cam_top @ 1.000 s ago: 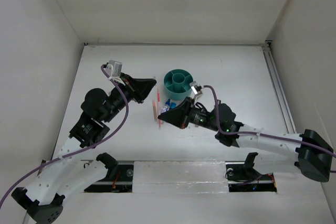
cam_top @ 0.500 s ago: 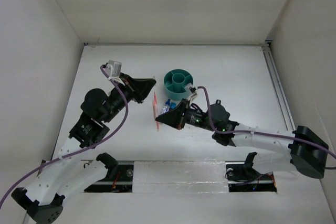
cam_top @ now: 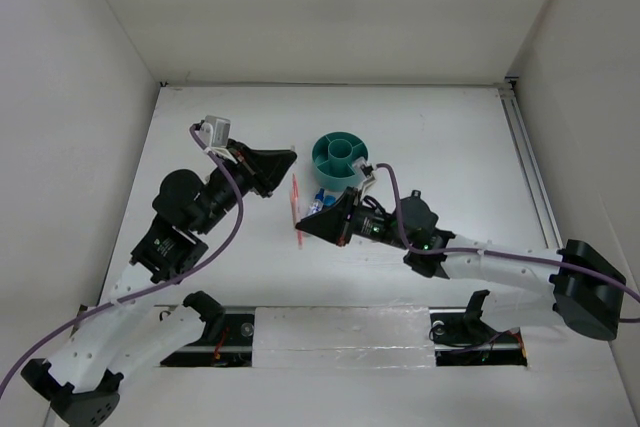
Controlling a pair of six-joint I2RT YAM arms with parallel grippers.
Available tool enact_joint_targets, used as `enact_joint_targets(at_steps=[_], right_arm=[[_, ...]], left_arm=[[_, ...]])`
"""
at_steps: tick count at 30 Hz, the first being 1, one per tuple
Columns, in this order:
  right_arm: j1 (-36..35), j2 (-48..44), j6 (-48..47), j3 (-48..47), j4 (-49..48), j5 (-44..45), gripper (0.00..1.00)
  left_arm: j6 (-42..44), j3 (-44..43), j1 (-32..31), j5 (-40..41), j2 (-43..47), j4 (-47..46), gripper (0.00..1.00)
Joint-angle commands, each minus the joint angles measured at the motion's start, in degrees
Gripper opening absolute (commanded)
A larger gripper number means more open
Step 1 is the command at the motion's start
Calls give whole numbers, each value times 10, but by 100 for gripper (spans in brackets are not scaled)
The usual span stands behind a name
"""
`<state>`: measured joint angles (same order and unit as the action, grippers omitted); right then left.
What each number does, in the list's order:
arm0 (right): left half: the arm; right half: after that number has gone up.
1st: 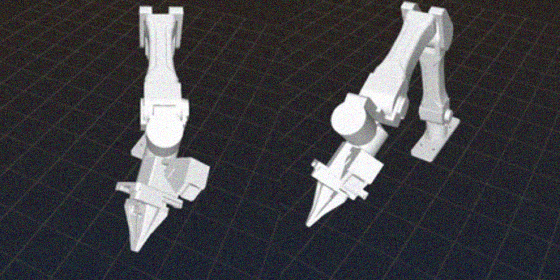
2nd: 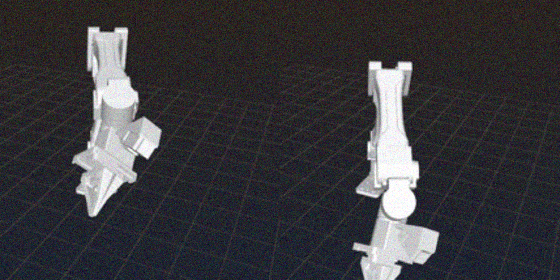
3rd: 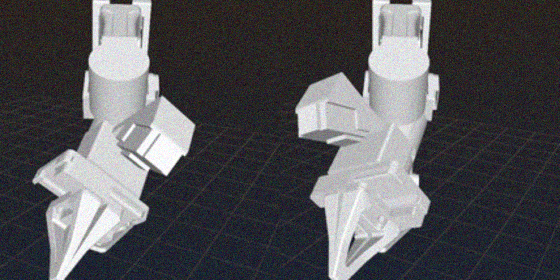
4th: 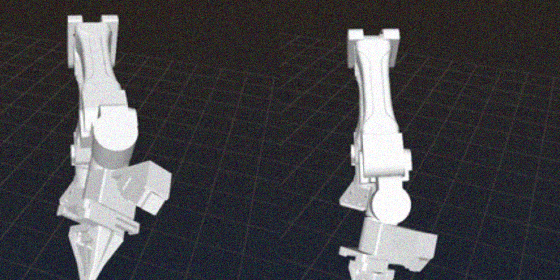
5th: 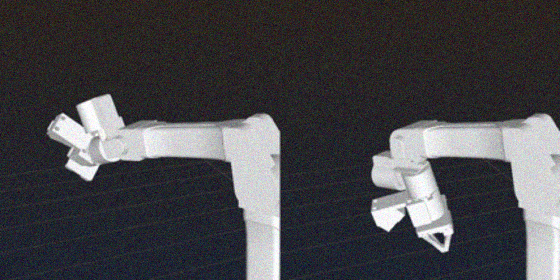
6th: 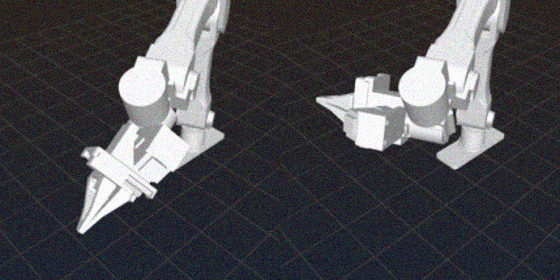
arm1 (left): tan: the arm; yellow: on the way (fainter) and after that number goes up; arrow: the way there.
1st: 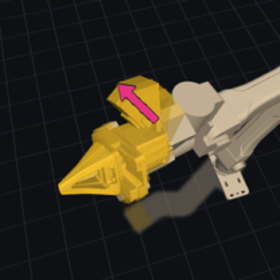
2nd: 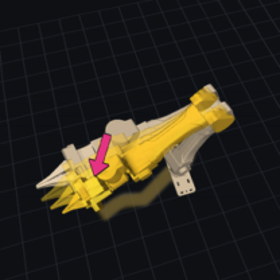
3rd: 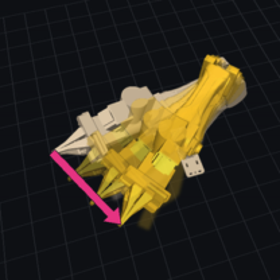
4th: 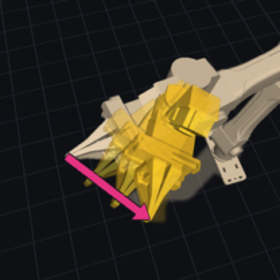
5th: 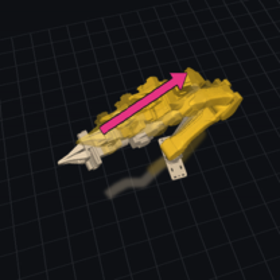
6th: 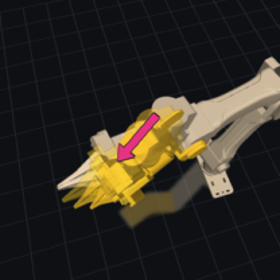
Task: Sort the stationery into containers
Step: Cap the pen
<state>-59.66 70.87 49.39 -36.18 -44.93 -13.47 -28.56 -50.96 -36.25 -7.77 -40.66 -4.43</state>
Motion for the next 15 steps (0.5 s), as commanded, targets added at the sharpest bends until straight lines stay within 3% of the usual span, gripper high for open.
enact_joint_targets(at_steps=[1,15], right_arm=[[-3,-8,-9,-37,-16,3,0],[13,-8,-9,-42,-10,-2,0]], left_arm=[[-3,5,0,-8,-4,-17,0],[3,5,0,-13,-4,-17,0]])
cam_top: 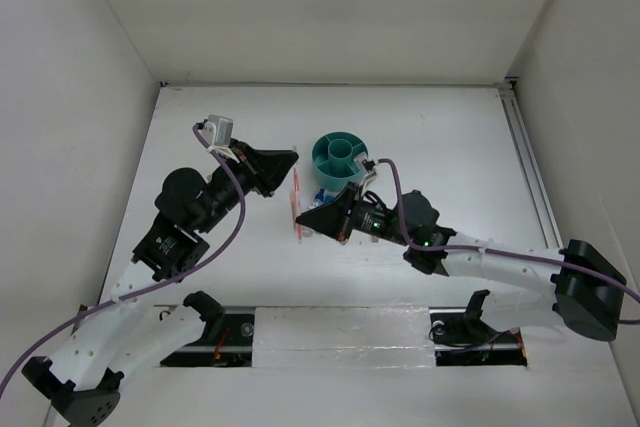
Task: Sort the stationery into containers
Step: Cap the pen
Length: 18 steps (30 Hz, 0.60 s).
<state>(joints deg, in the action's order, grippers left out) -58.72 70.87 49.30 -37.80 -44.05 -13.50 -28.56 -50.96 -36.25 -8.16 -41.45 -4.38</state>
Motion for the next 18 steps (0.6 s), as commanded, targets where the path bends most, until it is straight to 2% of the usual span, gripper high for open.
enact_joint_targets(at_steps=[1,18], right_arm=[[10,-13,-8,-26,-19,-2,0],[21,-6,-1,-31,-21,-45,0]], left_arm=[[3,5,0,-9,4,-18,0],[-3,5,0,3,-1,-18,0]])
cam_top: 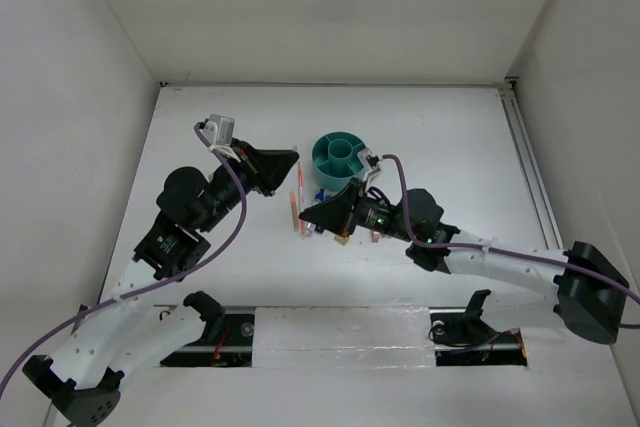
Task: Sort the stationery into containers
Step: Cap the pen
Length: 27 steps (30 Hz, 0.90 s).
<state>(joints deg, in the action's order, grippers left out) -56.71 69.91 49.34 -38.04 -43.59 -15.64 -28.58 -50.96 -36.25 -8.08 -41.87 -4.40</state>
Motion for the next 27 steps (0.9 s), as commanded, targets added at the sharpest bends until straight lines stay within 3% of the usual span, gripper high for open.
enact_joint_targets(at_steps=[1,27], right_arm=[[1,8,-1,-28,-32,-24,0],[1,8,1,-27,-33,-19,0]], left_arm=[[-3,5,0,9,3,-17,0],[-3,5,0,5,3,-17,0]])
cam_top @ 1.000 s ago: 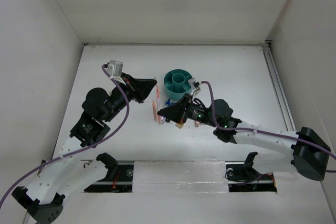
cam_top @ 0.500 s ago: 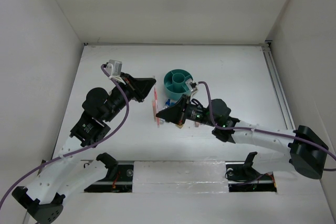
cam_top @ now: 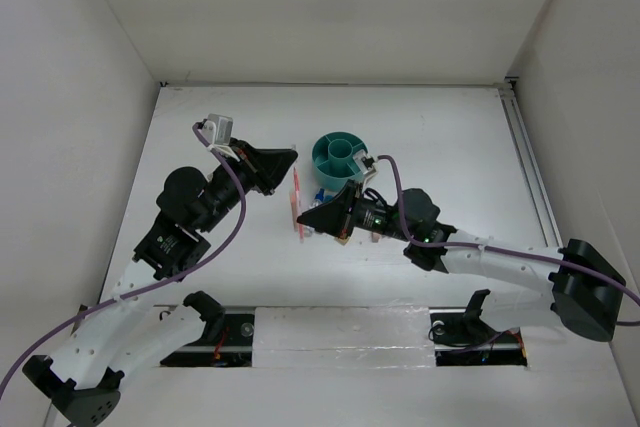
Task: Sort the stationery into containers
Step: Cap the pen
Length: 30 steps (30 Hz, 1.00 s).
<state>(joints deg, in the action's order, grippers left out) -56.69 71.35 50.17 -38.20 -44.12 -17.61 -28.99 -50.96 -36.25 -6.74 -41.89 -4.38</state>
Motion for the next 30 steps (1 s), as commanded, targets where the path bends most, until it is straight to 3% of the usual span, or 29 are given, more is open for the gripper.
enact_joint_targets(at_steps=[1,30], right_arm=[[1,-6,-8,-26,-28,1,0],[11,-1,-18,-31,-18,12,0]], left_arm=[[2,5,0,-13,3,-18,0],[2,10,0,-19,8,-23,0]])
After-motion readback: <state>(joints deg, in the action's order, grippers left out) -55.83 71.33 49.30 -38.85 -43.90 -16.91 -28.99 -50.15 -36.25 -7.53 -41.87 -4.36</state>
